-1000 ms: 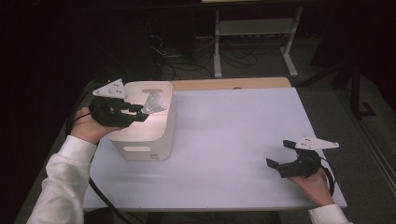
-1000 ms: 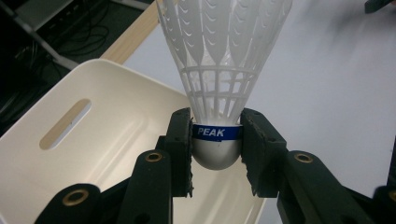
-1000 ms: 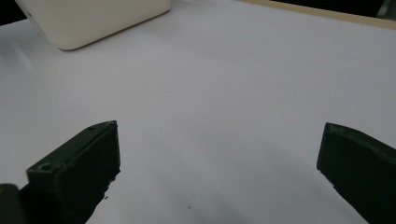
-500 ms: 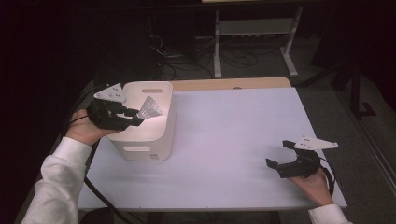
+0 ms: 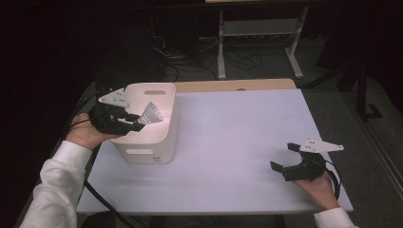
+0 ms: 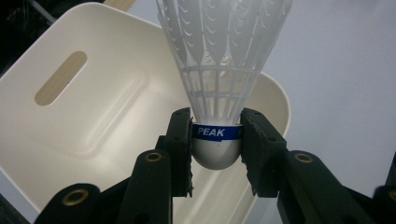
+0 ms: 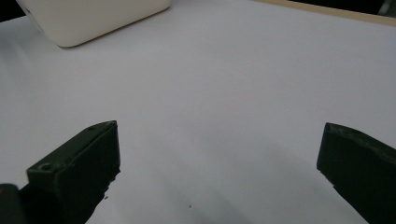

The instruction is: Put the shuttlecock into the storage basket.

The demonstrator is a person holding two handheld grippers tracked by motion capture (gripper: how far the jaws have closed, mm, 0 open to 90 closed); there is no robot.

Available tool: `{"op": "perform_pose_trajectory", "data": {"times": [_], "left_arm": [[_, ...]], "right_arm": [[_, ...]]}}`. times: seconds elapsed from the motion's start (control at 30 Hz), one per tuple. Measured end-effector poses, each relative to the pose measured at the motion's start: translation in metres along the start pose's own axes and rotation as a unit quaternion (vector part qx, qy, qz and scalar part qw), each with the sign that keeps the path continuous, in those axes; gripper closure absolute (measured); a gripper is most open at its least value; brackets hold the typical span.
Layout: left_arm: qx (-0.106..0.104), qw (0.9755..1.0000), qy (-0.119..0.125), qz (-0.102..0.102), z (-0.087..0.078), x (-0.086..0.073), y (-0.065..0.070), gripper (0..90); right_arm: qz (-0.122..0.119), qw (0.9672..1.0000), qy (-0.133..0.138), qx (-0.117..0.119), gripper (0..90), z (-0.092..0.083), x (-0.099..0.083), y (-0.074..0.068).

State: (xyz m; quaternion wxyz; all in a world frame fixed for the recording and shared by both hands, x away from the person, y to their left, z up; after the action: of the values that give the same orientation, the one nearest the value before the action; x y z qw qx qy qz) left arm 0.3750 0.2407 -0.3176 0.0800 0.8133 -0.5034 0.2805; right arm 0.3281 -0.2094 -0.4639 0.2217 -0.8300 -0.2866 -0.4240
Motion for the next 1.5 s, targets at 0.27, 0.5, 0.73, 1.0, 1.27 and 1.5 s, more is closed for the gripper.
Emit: {"op": "perform_pose_trajectory", "data": {"times": [0.27, 0.5, 0.73, 1.0, 1.27, 1.5], "left_arm": [[-0.006, 0.9999, -0.01, -0.005, 0.003, -0.004, 0.003, 65.4], [-0.008, 0.9997, -0.022, -0.001, 0.006, -0.008, 0.003, 65.4], [-0.013, 0.9996, -0.024, -0.007, 0.012, -0.013, 0.004, 65.4], [-0.017, 0.999, -0.042, -0.008, 0.024, -0.027, 0.005, 65.4], [-0.015, 0.9988, -0.039, -0.025, 0.03, -0.042, -0.001, 65.4], [-0.015, 0.9982, -0.047, -0.033, 0.036, -0.046, -0.003, 65.3]], "right_arm": [[0.0, 1.0, 0.0, 0.0, 0.0, 0.0, 0.0, 0.0], [0.0, 1.0, -0.001, 0.0, 0.0, 0.0, 0.0, 0.0], [0.0, 1.0, -0.001, 0.0, 0.0, 0.0, 0.0, 0.0], [0.0, 1.0, -0.001, -0.001, 0.0, 0.0, 0.0, 0.0], [-0.001, 1.0, -0.005, -0.001, 0.0, 0.001, -0.001, 0.0], [0.0, 1.0, -0.007, -0.001, 0.0, 0.002, -0.002, 0.0]]}}
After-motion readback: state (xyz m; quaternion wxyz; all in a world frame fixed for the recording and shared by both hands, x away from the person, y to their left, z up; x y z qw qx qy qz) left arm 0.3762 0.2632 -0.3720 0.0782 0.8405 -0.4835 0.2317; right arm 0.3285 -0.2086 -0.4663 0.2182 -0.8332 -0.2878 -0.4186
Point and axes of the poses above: each handheld gripper's, and its own axes: z roughly forward along the jaws, x roughly out of its top, y roughly to its right, the point moved 8 cm from there along z, roughly forward along the jaws, and after that the axes turned 4 degrees about -y, right-handed, at the moved point
